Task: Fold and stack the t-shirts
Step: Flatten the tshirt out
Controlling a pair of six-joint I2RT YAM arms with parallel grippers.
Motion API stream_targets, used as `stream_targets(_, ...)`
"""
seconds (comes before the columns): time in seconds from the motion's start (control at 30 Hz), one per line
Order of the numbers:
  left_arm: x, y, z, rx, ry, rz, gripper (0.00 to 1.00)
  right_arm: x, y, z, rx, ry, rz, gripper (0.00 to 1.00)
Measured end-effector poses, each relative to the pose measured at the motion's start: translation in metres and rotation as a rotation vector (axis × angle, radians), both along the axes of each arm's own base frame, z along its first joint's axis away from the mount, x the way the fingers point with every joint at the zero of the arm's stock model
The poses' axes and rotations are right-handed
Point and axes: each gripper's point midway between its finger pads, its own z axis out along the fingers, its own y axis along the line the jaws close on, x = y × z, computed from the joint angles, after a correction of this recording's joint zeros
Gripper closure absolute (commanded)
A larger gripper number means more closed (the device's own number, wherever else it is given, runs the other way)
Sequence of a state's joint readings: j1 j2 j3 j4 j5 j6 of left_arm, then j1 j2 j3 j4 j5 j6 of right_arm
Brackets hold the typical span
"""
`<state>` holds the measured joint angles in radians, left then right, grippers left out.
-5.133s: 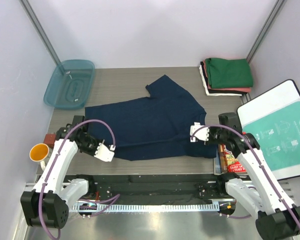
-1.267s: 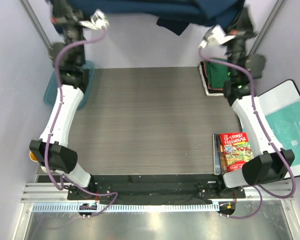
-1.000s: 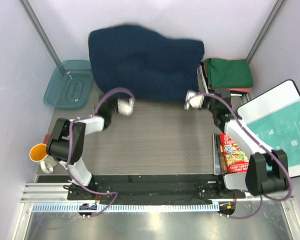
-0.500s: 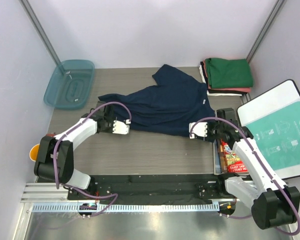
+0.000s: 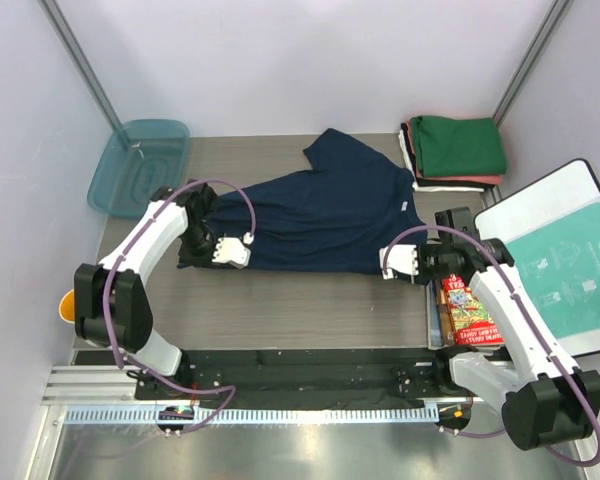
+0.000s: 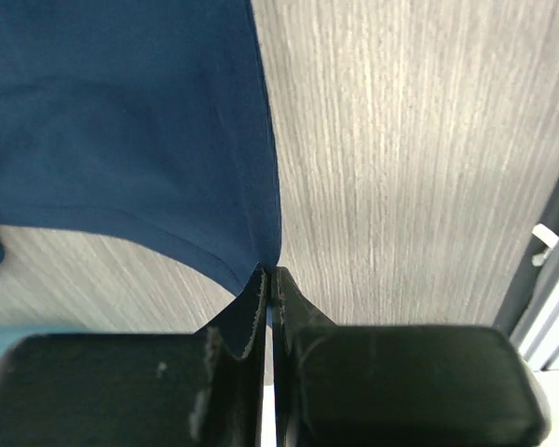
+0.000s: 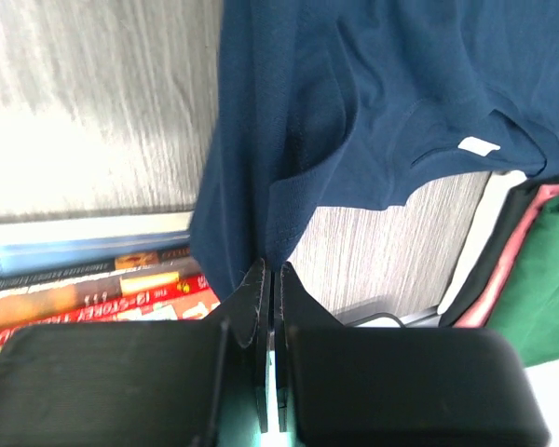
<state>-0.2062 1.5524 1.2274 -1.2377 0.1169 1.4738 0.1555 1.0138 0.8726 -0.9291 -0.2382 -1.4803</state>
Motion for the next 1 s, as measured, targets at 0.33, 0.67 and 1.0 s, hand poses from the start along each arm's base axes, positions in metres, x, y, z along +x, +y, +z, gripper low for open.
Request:
stream_targets(0.33, -0.017, 0.006, -0.004, 0.026, 0.066, -0.026, 1.00, -0.035, -0.001, 0.007, -0.044, 0.135, 0.119, 0.99)
stream_targets(0.67, -0.046, 0.023, 0.005, 0.083, 0.025, -0.062, 1.00, -0.065, 0.000, 0.013, -0.062, 0.113, 0.244, 0.99)
stream_targets(1.0, -0.085, 0.026, -0.006, 0.072, 0.040, -0.051, 1.00, -0.088, 0.000, 0.003, -0.069, 0.072, 0.301, 0.99)
